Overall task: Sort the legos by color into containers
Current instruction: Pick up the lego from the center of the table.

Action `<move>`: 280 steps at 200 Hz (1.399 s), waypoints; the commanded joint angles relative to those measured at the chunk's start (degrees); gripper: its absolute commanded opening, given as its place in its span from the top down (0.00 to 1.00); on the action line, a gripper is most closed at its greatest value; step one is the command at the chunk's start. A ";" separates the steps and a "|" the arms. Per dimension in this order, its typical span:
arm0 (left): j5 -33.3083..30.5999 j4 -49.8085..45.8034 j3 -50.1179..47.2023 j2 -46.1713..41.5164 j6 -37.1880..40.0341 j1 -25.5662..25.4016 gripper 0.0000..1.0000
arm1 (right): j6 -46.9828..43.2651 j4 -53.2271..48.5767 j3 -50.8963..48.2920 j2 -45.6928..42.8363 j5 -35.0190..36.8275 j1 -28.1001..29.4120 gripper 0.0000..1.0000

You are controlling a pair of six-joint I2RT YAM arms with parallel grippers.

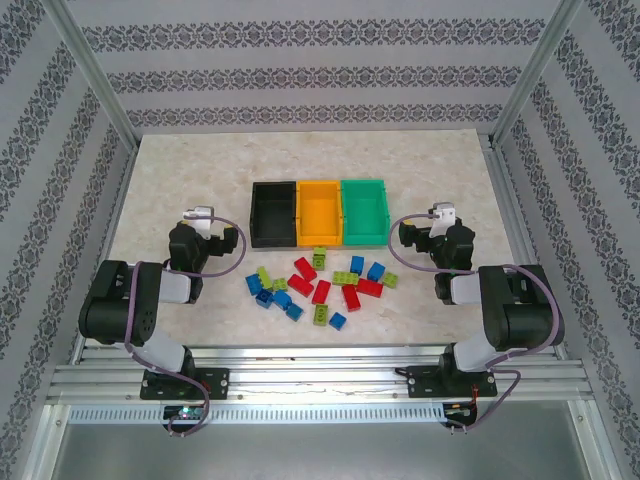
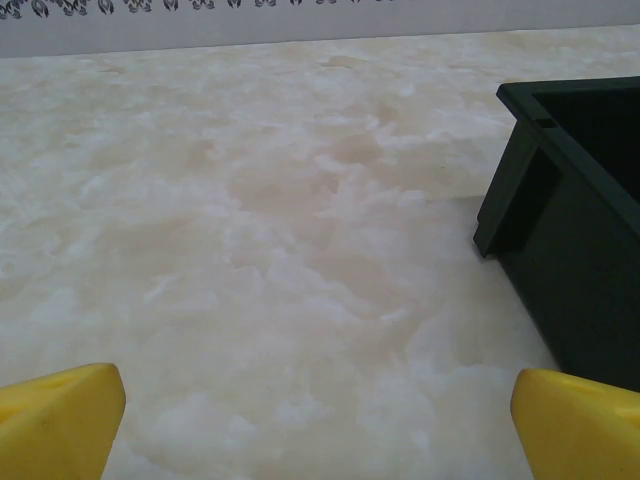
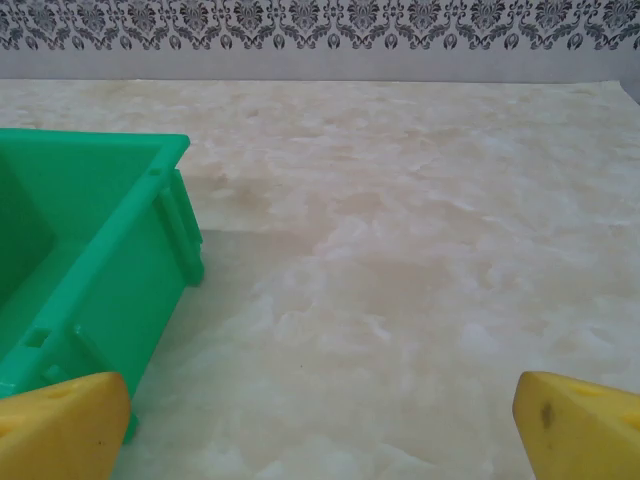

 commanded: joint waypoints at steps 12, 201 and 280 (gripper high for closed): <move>0.74 1.76 -0.25 0.21 0.95 0.04 0.01 | -0.18 1.17 1.28 0.39 -1.51 -0.45 0.02; 0.63 1.88 -0.34 0.26 0.87 0.04 0.01 | -0.12 1.17 1.30 0.44 -1.53 -0.50 0.02; 0.76 1.66 -0.24 0.20 0.87 0.04 0.01 | 0.70 0.33 1.80 0.42 1.15 -0.50 0.02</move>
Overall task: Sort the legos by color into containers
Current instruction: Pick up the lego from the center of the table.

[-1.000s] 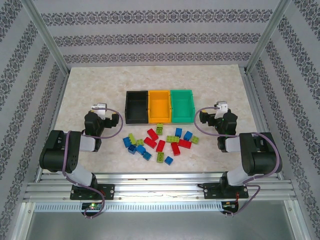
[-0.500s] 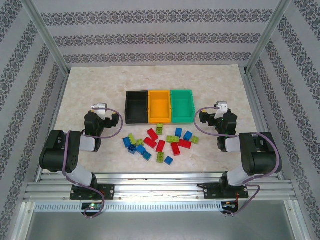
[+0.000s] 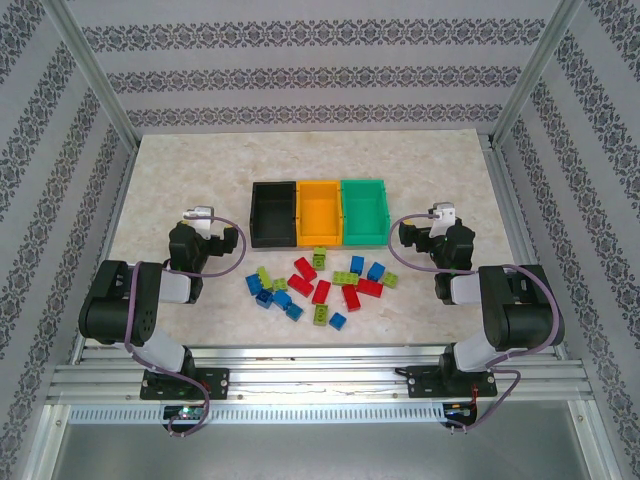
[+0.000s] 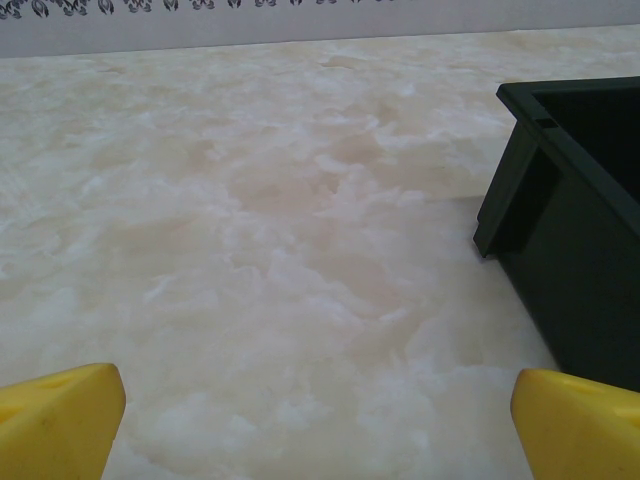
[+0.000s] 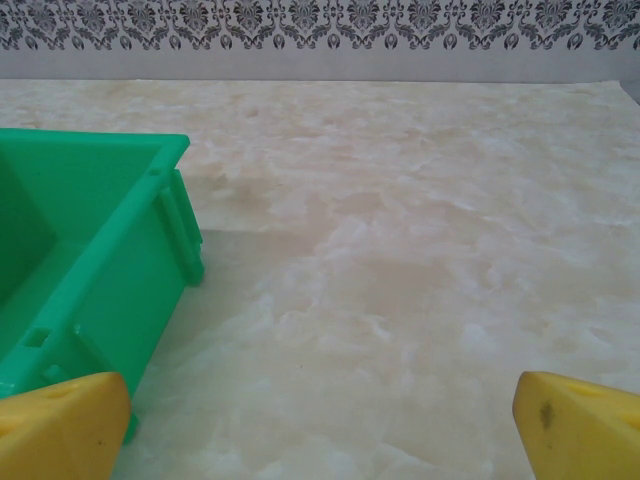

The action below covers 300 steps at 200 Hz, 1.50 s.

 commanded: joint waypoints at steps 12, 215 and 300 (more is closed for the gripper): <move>0.77 1.69 -0.17 0.28 0.82 0.04 0.01 | 0.95 0.01 1.87 0.37 2.20 -0.33 0.01; 5.12 -78.02 23.85 -25.66 -22.68 2.06 0.01 | 33.59 -71.98 16.54 -18.78 -17.65 9.39 0.32; 9.44 -94.59 30.26 -20.18 -17.99 2.14 0.01 | 29.73 -95.38 33.30 -5.49 3.00 24.42 0.40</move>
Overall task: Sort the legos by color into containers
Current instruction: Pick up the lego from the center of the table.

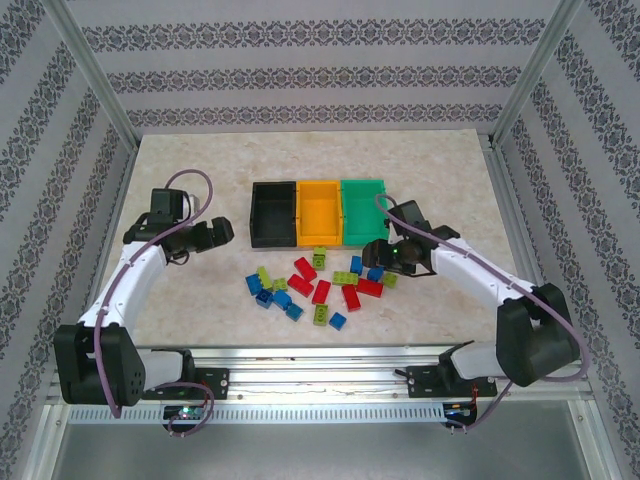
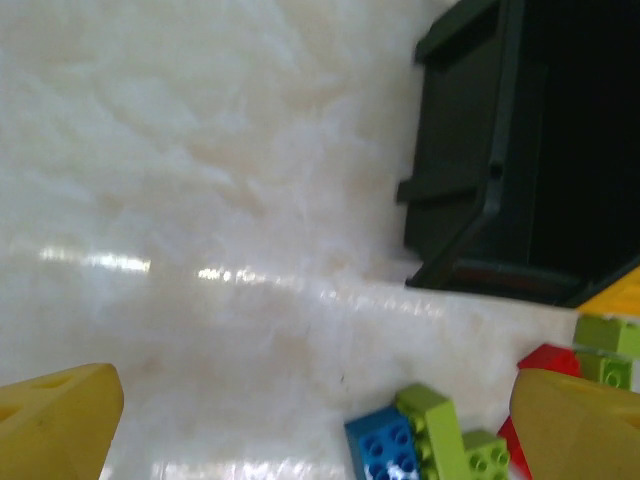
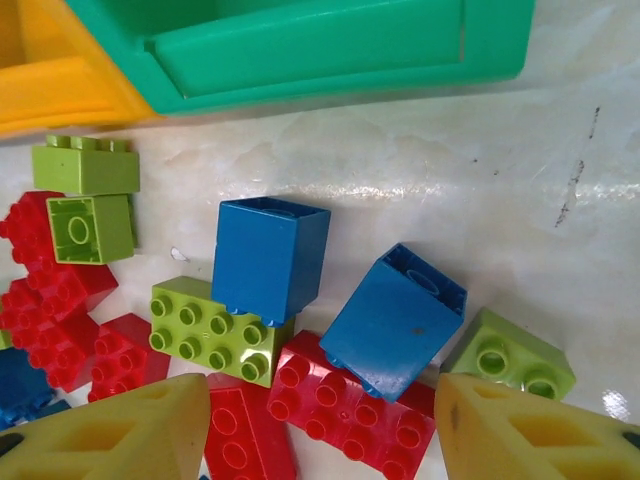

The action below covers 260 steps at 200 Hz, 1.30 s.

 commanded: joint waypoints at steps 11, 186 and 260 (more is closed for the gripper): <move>0.26 -6.07 -0.59 -0.59 1.58 0.64 0.01 | 0.04 -7.55 3.84 4.91 7.64 2.31 0.40; 9.17 8.84 -11.26 -0.27 -7.80 0.64 0.01 | 0.16 -8.74 10.99 18.76 9.86 4.99 0.62; 10.63 6.54 -7.71 0.68 -7.38 0.64 0.00 | -2.16 -11.30 20.38 11.95 10.87 2.61 0.69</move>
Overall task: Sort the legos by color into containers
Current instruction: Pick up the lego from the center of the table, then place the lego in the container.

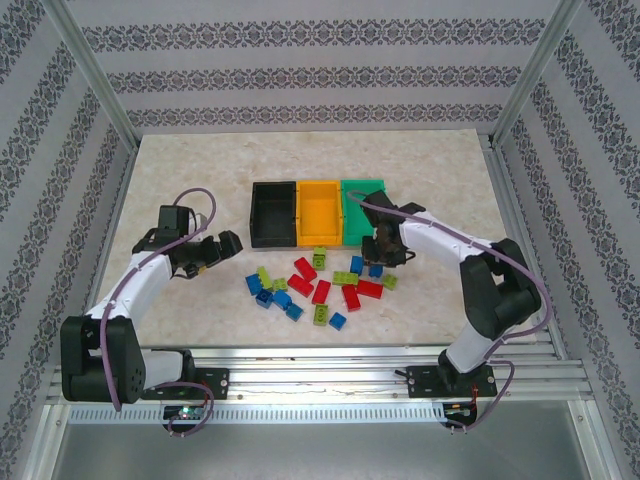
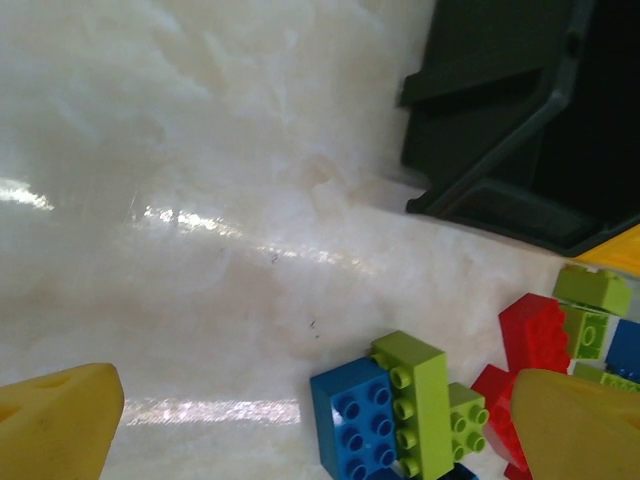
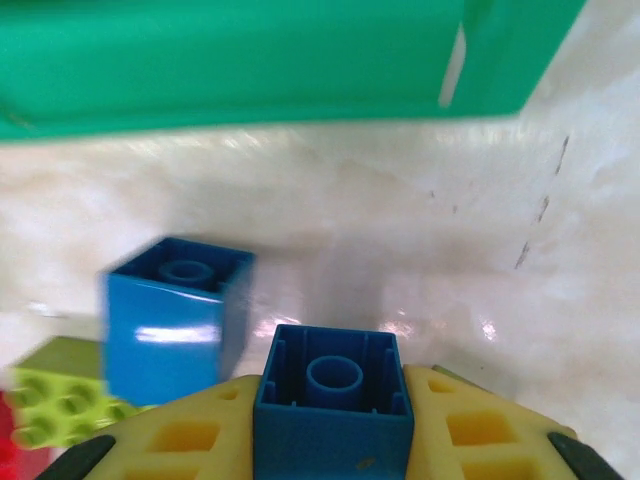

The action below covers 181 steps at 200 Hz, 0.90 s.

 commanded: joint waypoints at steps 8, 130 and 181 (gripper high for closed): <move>2.06 -0.92 1.43 0.07 -0.20 0.55 0.00 | -2.75 -0.94 8.27 -3.44 1.52 -2.01 0.69; 12.04 -0.31 -3.91 -3.23 -0.94 -5.58 0.01 | -7.56 1.93 24.33 9.00 0.47 -4.28 0.42; 10.84 -1.38 -4.22 -3.67 -1.68 -12.28 0.07 | -5.45 8.50 8.64 0.02 3.07 -2.68 0.43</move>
